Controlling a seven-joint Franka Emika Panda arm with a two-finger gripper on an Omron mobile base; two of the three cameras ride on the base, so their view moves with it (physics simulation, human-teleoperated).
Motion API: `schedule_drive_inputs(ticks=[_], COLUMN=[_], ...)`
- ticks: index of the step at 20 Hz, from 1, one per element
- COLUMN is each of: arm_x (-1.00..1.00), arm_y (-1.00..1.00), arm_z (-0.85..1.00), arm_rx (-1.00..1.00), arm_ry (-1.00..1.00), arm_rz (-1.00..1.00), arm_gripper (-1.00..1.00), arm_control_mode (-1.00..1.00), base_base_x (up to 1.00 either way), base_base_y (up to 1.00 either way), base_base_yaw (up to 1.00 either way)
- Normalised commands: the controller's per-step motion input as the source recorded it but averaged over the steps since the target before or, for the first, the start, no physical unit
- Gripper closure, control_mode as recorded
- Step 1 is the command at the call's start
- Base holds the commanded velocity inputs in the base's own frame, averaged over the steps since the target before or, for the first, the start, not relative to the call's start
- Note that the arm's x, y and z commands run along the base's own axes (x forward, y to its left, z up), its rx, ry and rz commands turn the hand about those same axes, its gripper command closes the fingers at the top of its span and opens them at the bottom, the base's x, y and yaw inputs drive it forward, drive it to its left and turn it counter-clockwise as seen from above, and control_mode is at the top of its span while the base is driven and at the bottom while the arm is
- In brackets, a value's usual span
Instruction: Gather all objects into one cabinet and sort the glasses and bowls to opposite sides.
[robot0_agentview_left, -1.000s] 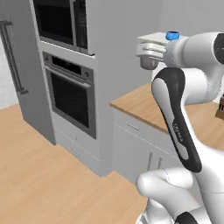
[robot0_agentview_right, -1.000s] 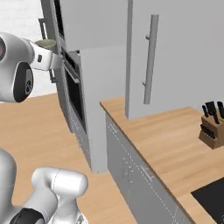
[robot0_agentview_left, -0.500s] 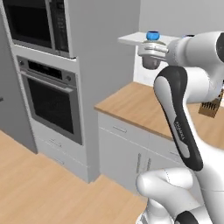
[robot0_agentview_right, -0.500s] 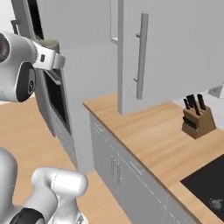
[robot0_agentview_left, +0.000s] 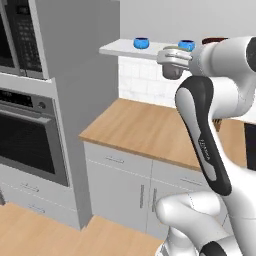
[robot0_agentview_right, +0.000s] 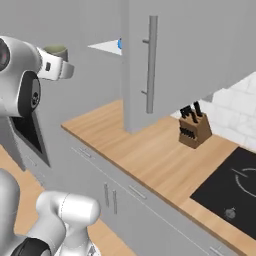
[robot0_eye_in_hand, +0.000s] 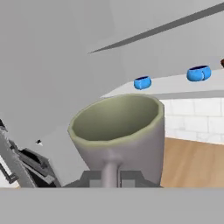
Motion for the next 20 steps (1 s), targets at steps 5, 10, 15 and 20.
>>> schedule_drive_inputs(ticks=[5, 10, 15, 20], arm_x=[0.0, 0.0, 0.0, 0.0], arm_y=[0.0, 0.0, 0.0, 0.0], arm_z=[0.0, 0.0, 0.0, 0.0], arm_rx=[0.0, 0.0, 0.0, 0.0], arm_ry=[0.0, 0.0, 0.0, 0.0], arm_rz=[0.0, 0.0, 0.0, 0.0], arm_gripper=[1.0, 1.0, 1.0, 1.0], arm_control_mode=[1.0, 1.0, 1.0, 1.0], base_base_x=[0.15, 0.33, 0.42, 0.5], base_base_y=[0.8, 0.35, 0.26, 0.28], base_base_yaw=[-0.13, -0.33, -0.46, -0.43])
